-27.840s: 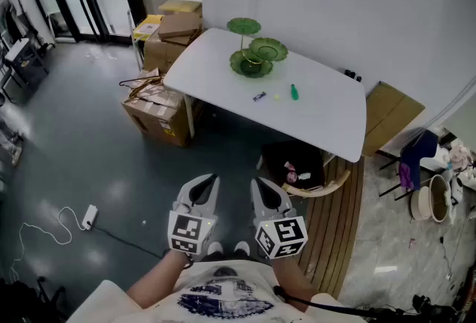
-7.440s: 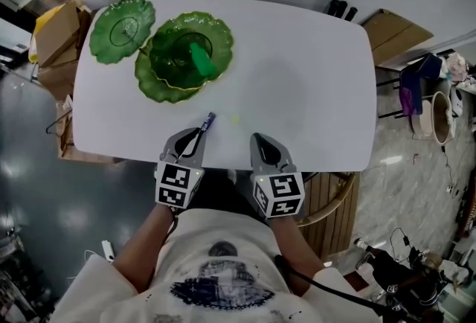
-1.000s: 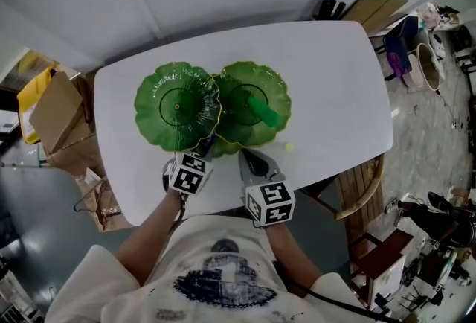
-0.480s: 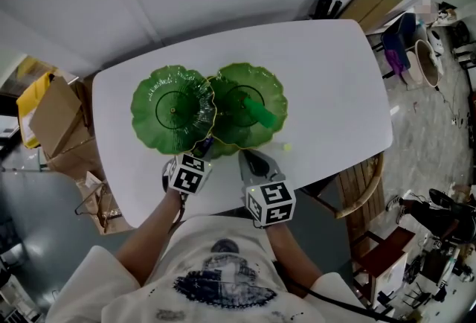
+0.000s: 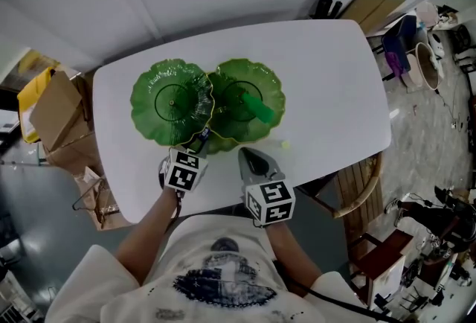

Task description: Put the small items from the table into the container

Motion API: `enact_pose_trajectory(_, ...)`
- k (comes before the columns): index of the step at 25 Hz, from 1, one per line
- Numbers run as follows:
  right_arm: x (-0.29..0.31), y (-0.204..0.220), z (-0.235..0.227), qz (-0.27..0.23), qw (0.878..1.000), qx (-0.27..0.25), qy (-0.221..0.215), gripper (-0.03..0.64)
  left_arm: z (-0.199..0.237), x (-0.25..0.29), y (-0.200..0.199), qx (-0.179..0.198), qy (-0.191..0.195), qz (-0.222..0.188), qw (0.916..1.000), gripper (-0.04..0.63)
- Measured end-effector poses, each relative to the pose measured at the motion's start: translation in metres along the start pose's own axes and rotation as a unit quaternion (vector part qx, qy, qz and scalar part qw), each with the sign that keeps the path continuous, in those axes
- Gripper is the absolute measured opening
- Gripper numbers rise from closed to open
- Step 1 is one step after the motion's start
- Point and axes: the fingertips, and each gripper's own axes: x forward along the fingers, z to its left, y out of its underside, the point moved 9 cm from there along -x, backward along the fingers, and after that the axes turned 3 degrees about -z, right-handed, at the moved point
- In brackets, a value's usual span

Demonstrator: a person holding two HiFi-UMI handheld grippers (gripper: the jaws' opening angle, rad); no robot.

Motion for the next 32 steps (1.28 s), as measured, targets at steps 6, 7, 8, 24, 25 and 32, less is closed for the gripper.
enact_pose_trajectory(6, -0.011, -0.004, -0.001, -0.006, 1.000, -0.011, -0.012, -0.002, -0.009, -0.020, -0.005, -0.007, -0.022, -0.024, 0.9995, 0.089)
enact_pose_trajectory(7, -0.012, -0.005, -0.001, -0.007, 1.000, -0.013, -0.015, -0.002, -0.011, -0.024, -0.006, -0.010, -0.026, -0.028, 0.9992, 0.089)
enact_pose_trajectory(8, -0.014, -0.006, -0.002, -0.008, 1.000, -0.015, -0.018, -0.002, -0.013, -0.028, -0.007, -0.012, -0.030, -0.033, 0.9989, 0.089)
enact_pose_trajectory(24, -0.079, -0.022, -0.042, -0.035, 0.993, -0.054, -0.098, -0.002, -0.100, -0.093, -0.019, -0.053, -0.128, -0.127, 0.9821, 0.087)
enact_pose_trajectory(25, -0.084, -0.023, -0.046, -0.036, 0.993, -0.057, -0.101, -0.002, -0.107, -0.094, -0.019, -0.054, -0.134, -0.134, 0.9805, 0.087)
enact_pose_trajectory(32, -0.120, -0.017, -0.068, -0.044, 0.990, -0.067, -0.119, -0.002, -0.158, -0.104, -0.022, -0.060, -0.163, -0.169, 0.9701, 0.055)
